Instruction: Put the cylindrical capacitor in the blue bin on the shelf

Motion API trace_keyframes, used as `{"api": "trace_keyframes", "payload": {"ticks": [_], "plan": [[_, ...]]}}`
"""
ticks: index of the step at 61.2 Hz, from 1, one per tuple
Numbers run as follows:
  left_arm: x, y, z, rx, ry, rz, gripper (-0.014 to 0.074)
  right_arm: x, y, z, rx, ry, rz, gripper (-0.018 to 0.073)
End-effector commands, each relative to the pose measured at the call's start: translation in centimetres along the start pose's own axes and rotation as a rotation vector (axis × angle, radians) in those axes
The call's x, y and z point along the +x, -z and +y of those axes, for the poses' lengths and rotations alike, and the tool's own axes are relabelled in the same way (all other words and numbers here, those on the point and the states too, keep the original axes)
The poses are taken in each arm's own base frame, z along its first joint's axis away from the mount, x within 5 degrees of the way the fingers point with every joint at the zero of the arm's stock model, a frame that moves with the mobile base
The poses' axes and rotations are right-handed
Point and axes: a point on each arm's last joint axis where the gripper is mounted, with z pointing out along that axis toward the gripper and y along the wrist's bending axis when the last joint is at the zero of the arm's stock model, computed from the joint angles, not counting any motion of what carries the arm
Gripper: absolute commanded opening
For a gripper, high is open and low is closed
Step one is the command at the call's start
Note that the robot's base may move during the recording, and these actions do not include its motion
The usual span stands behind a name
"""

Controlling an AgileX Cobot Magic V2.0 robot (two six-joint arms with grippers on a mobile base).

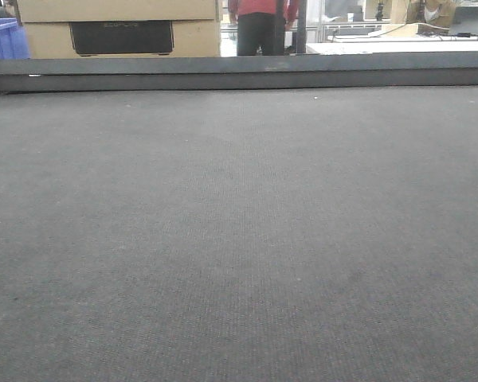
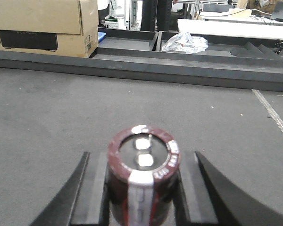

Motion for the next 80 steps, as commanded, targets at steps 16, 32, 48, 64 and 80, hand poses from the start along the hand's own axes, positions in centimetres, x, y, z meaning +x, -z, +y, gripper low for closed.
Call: {"api": "trace_keyframes", "payload": {"ticks": [16, 32, 48, 64, 80], "plan": [[-0.28, 0.24, -0.08, 0.009, -0.002, -0.038, -0.0111, -0.36, 0.19, -0.06, 0.006, 0.019, -0.031, -0.0151], [-0.28, 0.24, -0.08, 0.009, -0.002, -0.038, -0.0111, -0.36, 0.19, -0.06, 0.006, 0.019, -0.031, -0.0151], [-0.28, 0.24, -0.08, 0.009, -0.002, -0.038, -0.0111, -0.36, 0.19, -0.06, 0.006, 0.019, -0.031, -0.0151], [-0.28, 0.24, -0.08, 0.009, -0.002, -0.038, -0.0111, -0.38, 0.19, -0.06, 0.006, 0.019, -0.033, -0.0151], [-0.28, 0.24, -0.08, 0.009, -0.002, -0.038, -0.0111, -0.43, 0.19, -0.07, 0.007, 0.019, -0.039, -0.0151]]}}
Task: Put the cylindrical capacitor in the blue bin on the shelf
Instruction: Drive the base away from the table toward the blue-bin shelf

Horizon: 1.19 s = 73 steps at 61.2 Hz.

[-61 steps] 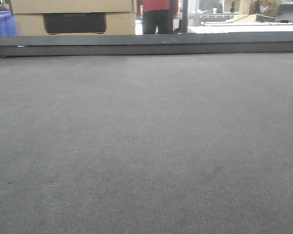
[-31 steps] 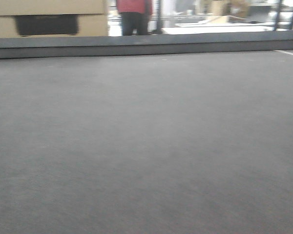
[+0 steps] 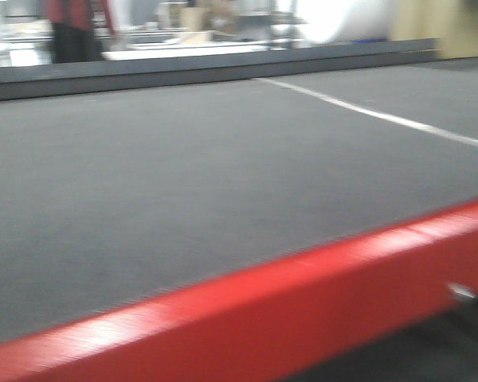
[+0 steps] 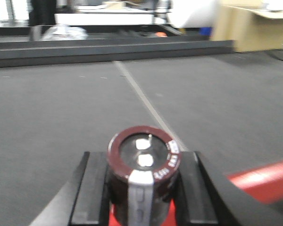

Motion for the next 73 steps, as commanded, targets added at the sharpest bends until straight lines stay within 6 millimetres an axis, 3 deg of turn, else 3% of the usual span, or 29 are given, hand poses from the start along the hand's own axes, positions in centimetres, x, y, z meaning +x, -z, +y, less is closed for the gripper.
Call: {"api": "trace_keyframes", "payload": {"ticks": [1, 73], "plan": [[-0.26, 0.24, -0.09, 0.01, 0.0, -0.036, -0.0111, -0.43, 0.19, -0.06, 0.006, 0.016, -0.039, -0.0151], [-0.26, 0.24, -0.09, 0.01, 0.0, -0.036, -0.0111, -0.43, 0.19, -0.06, 0.006, 0.016, -0.039, -0.0151]]}}
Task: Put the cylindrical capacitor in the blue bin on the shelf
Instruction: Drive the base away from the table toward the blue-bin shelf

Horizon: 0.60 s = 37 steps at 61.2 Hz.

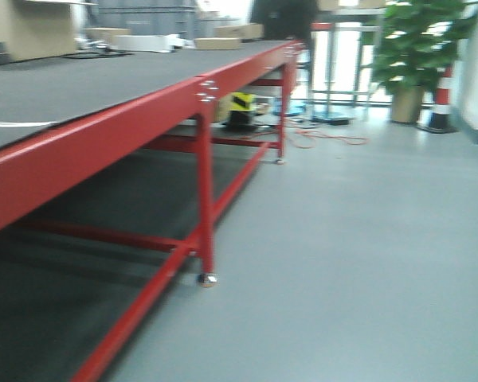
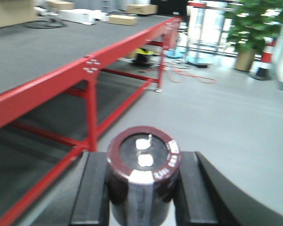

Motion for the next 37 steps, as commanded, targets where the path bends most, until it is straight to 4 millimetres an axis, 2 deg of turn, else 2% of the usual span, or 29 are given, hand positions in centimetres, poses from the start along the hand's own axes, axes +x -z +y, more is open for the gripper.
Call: {"api": "trace_keyframes", "payload": {"ticks": [1, 37], "plan": [[-0.26, 0.24, -0.09, 0.01, 0.0, -0.036, -0.0111, -0.43, 0.19, -0.06, 0.005, 0.013, -0.039, -0.0151], [-0.26, 0.24, -0.09, 0.01, 0.0, -0.036, -0.0111, -0.43, 0.19, -0.06, 0.005, 0.013, -0.039, -0.0151]]}}
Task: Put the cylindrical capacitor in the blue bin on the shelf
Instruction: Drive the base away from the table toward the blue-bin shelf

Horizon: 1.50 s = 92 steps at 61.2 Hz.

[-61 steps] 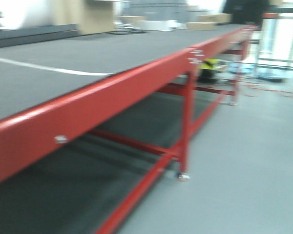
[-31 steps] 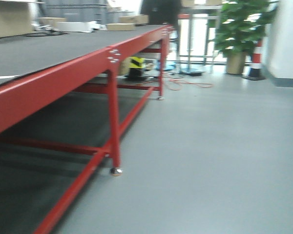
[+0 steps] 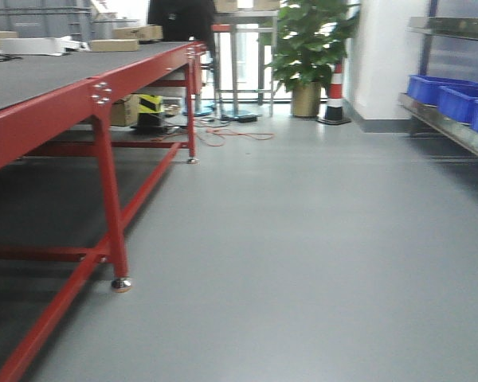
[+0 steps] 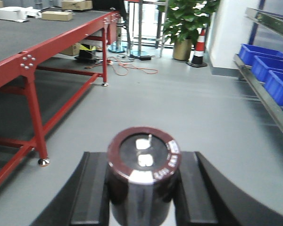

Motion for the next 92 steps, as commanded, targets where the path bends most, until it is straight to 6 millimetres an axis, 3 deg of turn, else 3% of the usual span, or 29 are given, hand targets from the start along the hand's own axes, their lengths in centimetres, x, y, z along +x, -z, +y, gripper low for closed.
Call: {"api": "trace_keyframes", "payload": {"ticks": [1, 92], "plan": [[-0.26, 0.24, -0.09, 0.01, 0.0, -0.036, -0.0111, -0.43, 0.19, -0.06, 0.005, 0.013, -0.039, -0.0151], [-0.26, 0.24, -0.09, 0.01, 0.0, -0.036, -0.0111, -0.49, 0.19, -0.06, 0.006, 0.013, -0.045, -0.0151]]}}
